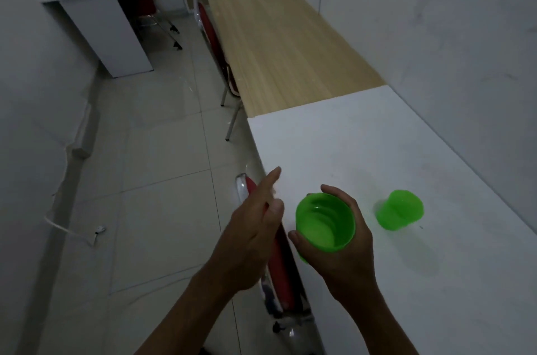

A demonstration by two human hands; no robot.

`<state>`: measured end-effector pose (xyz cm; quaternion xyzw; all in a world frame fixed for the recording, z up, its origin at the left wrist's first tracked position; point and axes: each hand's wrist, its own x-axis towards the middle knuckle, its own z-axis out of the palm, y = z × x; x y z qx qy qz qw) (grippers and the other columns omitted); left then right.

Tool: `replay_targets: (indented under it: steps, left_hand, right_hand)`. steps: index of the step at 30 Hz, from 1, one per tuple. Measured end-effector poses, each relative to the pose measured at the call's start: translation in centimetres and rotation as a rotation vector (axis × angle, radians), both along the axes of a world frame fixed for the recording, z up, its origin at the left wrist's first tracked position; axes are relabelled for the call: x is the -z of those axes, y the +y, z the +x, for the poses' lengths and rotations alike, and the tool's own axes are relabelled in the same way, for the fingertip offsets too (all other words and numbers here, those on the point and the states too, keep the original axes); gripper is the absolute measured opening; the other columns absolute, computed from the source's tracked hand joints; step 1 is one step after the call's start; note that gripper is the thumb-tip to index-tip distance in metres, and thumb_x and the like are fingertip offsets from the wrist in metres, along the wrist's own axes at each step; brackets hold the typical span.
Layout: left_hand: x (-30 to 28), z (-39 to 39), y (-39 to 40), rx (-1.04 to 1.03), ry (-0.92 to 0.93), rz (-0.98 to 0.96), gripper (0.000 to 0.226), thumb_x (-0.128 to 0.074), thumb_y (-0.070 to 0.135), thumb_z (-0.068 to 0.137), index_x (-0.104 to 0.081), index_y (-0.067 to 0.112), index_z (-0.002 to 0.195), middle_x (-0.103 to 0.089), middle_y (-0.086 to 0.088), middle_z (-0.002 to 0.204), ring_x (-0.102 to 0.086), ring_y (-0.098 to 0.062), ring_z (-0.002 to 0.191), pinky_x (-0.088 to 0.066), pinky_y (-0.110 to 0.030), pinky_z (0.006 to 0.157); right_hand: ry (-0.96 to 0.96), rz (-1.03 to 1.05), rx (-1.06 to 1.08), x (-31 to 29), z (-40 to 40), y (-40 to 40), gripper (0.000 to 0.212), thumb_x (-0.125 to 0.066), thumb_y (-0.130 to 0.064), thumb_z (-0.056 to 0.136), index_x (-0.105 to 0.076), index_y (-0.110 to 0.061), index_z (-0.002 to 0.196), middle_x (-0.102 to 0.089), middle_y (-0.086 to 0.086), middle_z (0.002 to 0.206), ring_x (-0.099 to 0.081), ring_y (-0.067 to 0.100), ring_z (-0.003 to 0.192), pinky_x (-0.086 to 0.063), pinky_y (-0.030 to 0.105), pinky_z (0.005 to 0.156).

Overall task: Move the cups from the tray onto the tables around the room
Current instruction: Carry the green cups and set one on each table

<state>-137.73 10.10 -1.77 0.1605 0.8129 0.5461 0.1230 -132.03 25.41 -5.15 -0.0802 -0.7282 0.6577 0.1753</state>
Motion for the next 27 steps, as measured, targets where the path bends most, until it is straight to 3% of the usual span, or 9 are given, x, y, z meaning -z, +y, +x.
replay_targets:
  steps: [2, 5, 8, 12, 22, 27]
  left_hand:
    - [0.0, -0.9, -3.9, -0.027, 0.161, -0.222, 0.070, -0.024, 0.074, 0.090, -0.018, 0.043, 0.153, -0.024, 0.018, 0.162, -0.026, 0.003, 0.146, -0.029, -0.044, 0.121]
    - [0.1, -2.1, -9.9, -0.046, 0.290, -0.445, 0.083, -0.018, 0.084, 0.086, -0.012, 0.040, 0.157, -0.015, 0.015, 0.166, -0.010, -0.015, 0.154, -0.022, -0.047, 0.123]
    - [0.1, -3.6, -15.1, -0.074, 0.332, -0.572, 0.088, -0.019, 0.087, 0.083, -0.011, 0.039, 0.157, -0.011, 0.011, 0.167, -0.006, -0.020, 0.155, -0.018, -0.045, 0.120]
    - [0.4, -5.3, -20.8, -0.107, 0.352, -0.655, 0.088, -0.028, 0.083, 0.085, -0.015, 0.035, 0.158, -0.014, 0.005, 0.167, -0.011, -0.026, 0.154, -0.022, -0.046, 0.118]
    - [0.9, -9.0, -30.4, -0.175, 0.356, -0.760, 0.094, -0.024, 0.085, 0.084, -0.026, 0.026, 0.157, -0.028, -0.002, 0.163, -0.027, -0.033, 0.149, -0.030, -0.046, 0.115]
    - [1.5, -12.3, -31.0, -0.178, 0.355, -0.764, 0.090, -0.028, 0.083, 0.085, -0.025, 0.028, 0.157, -0.028, -0.001, 0.163, -0.027, -0.030, 0.150, -0.029, -0.044, 0.116]
  right_hand:
    - [-0.003, -0.004, -0.013, -0.6, -0.7, -2.4, 0.080, -0.093, -0.037, 0.058, -0.057, -0.032, 0.130, -0.070, -0.012, 0.122, -0.067, 0.011, 0.115, -0.054, 0.023, 0.094]
    - [0.014, 0.045, -0.005, -1.3, -1.8, -6.3, 0.080, -0.092, -0.037, 0.058, -0.057, -0.033, 0.130, -0.069, -0.009, 0.124, -0.065, 0.014, 0.118, -0.053, 0.030, 0.097]
    - [0.023, 0.109, 0.008, -1.7, -3.1, -10.4, 0.088, -0.092, -0.040, 0.057, -0.052, -0.036, 0.136, -0.062, -0.020, 0.129, -0.061, 0.005, 0.119, -0.051, 0.015, 0.094]
    - [0.034, 0.139, 0.000, -1.9, -5.1, -15.6, 0.091, -0.085, -0.049, 0.057, -0.047, -0.038, 0.139, -0.050, -0.041, 0.129, -0.054, -0.007, 0.120, -0.049, 0.009, 0.090]
    - [0.041, 0.120, -0.114, -1.8, -11.1, -25.2, 0.081, -0.088, -0.043, 0.060, -0.052, -0.036, 0.132, -0.058, -0.026, 0.123, -0.058, 0.000, 0.117, -0.050, 0.011, 0.090]
    - [0.036, 0.128, -0.139, -1.4, -15.1, -26.0, 0.079, -0.091, -0.041, 0.061, -0.052, -0.037, 0.130, -0.055, -0.033, 0.120, -0.056, -0.007, 0.114, -0.046, 0.005, 0.087]
